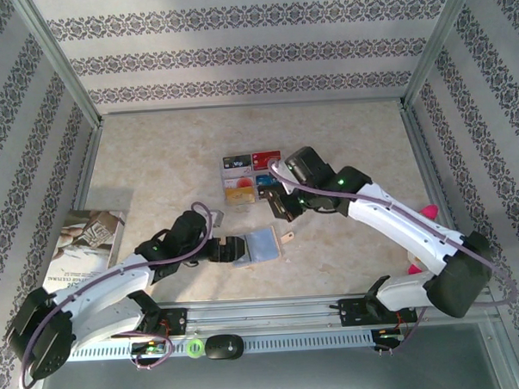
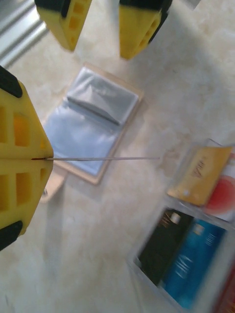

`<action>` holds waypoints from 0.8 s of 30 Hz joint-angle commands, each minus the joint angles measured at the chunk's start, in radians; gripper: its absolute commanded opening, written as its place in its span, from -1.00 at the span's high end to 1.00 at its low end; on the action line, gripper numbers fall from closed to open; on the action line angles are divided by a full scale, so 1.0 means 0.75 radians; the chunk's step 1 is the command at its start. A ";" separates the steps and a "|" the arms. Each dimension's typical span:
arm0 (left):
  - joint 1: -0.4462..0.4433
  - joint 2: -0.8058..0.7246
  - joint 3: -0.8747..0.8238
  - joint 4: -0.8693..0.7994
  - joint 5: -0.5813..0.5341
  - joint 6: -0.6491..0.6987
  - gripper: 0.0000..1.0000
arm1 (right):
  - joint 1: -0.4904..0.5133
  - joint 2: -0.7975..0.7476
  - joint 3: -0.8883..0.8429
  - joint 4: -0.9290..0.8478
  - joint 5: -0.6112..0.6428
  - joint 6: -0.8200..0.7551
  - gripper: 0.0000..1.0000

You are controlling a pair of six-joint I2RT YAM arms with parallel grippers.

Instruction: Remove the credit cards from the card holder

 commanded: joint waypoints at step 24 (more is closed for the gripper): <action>0.286 -0.237 -0.147 0.468 0.444 -0.115 -0.64 | -0.089 0.139 0.167 -0.176 -0.474 -0.598 1.00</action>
